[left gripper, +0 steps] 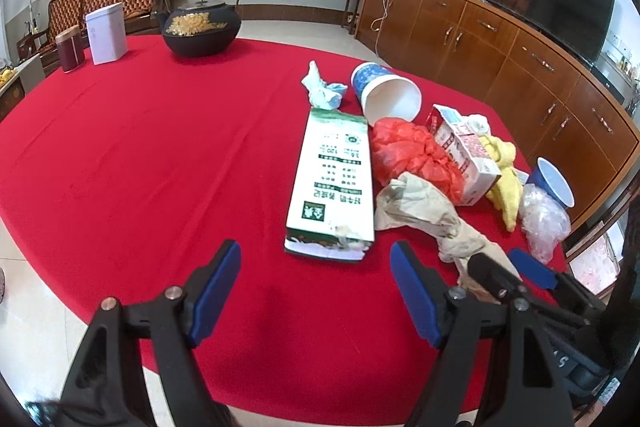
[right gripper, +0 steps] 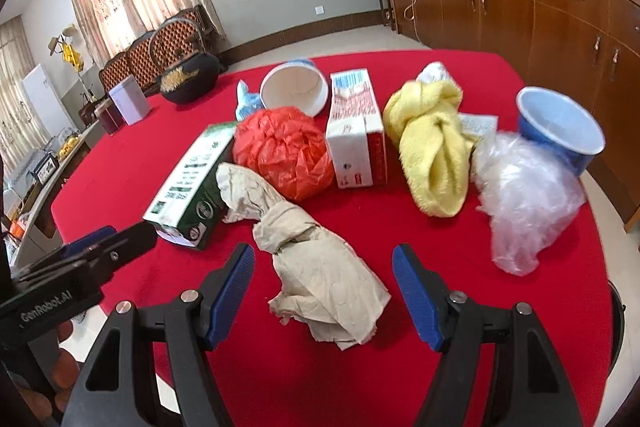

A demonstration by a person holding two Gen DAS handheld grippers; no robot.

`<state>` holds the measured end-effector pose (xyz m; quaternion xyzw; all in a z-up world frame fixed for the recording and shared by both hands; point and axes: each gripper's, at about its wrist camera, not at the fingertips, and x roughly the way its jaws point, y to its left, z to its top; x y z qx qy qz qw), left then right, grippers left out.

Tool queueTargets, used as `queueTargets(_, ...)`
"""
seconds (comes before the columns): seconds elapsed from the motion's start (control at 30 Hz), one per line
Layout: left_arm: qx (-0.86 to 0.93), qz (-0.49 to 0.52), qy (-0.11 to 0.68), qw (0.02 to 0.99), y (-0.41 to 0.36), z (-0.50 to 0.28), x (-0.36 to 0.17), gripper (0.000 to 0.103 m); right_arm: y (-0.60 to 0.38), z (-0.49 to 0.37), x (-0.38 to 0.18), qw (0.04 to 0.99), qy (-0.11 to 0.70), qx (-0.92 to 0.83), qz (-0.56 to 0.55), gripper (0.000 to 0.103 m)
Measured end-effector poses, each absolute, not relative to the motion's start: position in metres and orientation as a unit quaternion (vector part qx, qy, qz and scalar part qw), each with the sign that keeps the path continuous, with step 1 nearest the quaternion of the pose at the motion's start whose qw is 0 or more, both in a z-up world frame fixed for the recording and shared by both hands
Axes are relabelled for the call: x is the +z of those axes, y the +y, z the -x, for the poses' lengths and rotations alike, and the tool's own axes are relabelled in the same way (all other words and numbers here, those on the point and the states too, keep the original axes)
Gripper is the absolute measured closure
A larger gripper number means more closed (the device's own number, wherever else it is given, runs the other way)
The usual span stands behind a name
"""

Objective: Collect trash
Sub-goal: 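Grasp the milk carton with left tool while right tool grasps beige paper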

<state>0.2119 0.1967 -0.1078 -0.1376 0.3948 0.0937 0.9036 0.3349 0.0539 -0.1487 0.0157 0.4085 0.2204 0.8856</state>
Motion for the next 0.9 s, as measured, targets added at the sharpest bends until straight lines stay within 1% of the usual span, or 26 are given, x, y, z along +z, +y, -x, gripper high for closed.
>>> queueTargets(0.17, 0.091, 0.137, 0.399, 0.902, 0.200, -0.216, -0.111, 0.025, 0.062, -0.340, -0.162, 0.878, 0.422, 0.225, -0.013, 0.031)
queueTargets(0.23, 0.091, 0.137, 0.398, 0.903, 0.201, -0.217, -0.111, 0.025, 0.065, -0.340, -0.163, 0.880, 0.418, 0.228, -0.006, 0.054)
queueTargets(0.27, 0.090, 0.137, 0.398, 0.903, 0.201, -0.217, -0.111, 0.025, 0.066, -0.340, -0.163, 0.879, 0.418, 0.229, -0.004, 0.057)
queueTargets(0.33, 0.090, 0.136, 0.398, 0.903, 0.201, -0.219, -0.112, 0.025, 0.066, -0.341, -0.164, 0.878, 0.418, 0.234, -0.009, 0.067)
queueTargets(0.4, 0.091, 0.135, 0.397, 0.903, 0.201, -0.220, -0.112, 0.025, 0.066, -0.340, -0.164, 0.878, 0.415, 0.238, -0.012, 0.071)
queueTargets(0.53, 0.091, 0.133, 0.399, 0.903, 0.200, -0.227, -0.115, 0.025, 0.065, -0.335, -0.158, 0.884, 0.400, 0.242, -0.018, 0.074)
queueTargets(0.9, 0.092, 0.134, 0.405, 0.900, 0.199, -0.242, -0.123, 0.025, 0.057, -0.338, -0.145, 0.893, 0.378, 0.241, -0.037, 0.075)
